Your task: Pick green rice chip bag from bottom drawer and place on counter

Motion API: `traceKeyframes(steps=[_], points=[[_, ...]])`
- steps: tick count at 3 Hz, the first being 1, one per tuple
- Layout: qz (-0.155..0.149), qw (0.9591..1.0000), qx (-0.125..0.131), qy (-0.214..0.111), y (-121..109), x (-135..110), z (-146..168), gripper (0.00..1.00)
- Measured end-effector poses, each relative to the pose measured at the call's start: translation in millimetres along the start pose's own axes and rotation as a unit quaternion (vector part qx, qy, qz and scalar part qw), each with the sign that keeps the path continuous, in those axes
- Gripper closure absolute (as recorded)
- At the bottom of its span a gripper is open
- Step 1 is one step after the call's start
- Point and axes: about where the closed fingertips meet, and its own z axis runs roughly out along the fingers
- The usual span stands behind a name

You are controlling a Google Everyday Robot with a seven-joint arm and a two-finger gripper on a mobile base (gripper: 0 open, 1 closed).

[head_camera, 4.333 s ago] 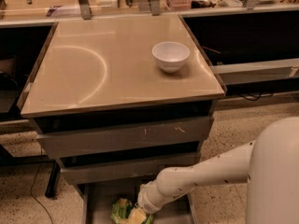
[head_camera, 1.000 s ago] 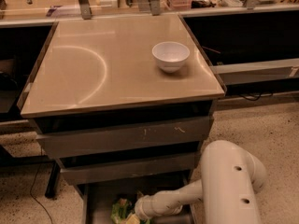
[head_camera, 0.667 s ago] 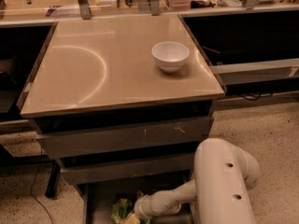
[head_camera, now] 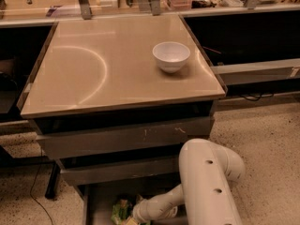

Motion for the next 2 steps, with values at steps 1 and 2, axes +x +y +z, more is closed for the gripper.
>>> traceKeyframes(steps=[1,2], points=[[0.007,0.9999,-0.006,0.004,2.4,8.7,8.4,0.00],[0.018,0.9997,-0.014,0.007,4.7,16.4,15.1,0.00]])
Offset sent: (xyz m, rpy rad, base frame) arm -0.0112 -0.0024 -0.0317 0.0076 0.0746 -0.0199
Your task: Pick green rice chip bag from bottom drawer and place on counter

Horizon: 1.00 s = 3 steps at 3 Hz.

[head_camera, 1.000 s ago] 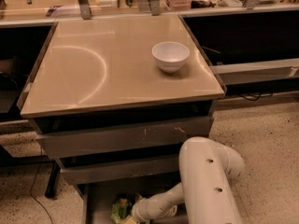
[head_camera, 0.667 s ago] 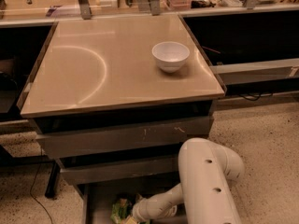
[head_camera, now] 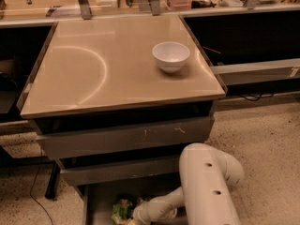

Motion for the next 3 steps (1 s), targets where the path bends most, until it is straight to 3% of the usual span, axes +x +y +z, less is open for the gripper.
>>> traceKeyframes(steps=[1,3], points=[[0.000,1.0000,0.000,0.000,0.1,0.2,0.2,0.18],[0.000,1.0000,0.000,0.000,0.1,0.2,0.2,0.65]])
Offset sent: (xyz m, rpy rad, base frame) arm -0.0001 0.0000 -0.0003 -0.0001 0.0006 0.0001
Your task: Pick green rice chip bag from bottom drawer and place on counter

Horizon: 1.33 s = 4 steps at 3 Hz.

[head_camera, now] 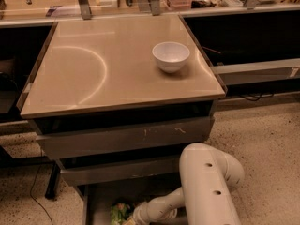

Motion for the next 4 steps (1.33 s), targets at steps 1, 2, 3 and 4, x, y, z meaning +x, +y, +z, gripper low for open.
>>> traceKeyframes(steps=[1,2,3,4], points=[[0.002,1.0000,-0.003,-0.003,1.0,-1.5,-1.4,0.87],[0.002,1.0000,-0.003,-0.003,1.2,-2.3,-2.6,1.00],[0.013,0.9997,-0.001,-0.023,-0.7,-7.6,-33.2,1.00],[0.032,0.9983,0.017,-0.046,-4.2,-10.9,-95.1,1.00]])
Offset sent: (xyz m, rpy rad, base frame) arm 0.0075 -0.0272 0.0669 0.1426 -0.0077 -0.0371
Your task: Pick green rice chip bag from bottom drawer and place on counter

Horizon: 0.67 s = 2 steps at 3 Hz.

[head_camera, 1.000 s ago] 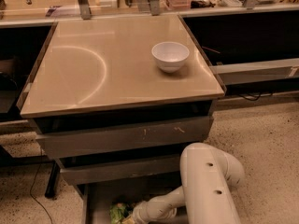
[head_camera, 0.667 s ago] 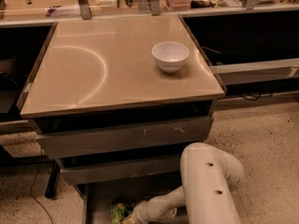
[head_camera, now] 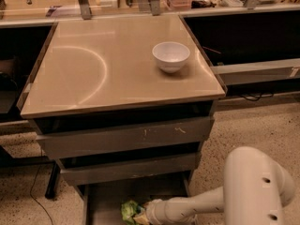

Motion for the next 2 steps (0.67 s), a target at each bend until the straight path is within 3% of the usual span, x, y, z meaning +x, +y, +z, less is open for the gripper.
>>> traceKeyframes(steps=[1,2], points=[[0.002,0.9997,0.026,0.001,7.5,-2.6,-74.6,1.00],[-0.006,0.9997,0.025,0.003,12.9,-6.8,-83.0,1.00]])
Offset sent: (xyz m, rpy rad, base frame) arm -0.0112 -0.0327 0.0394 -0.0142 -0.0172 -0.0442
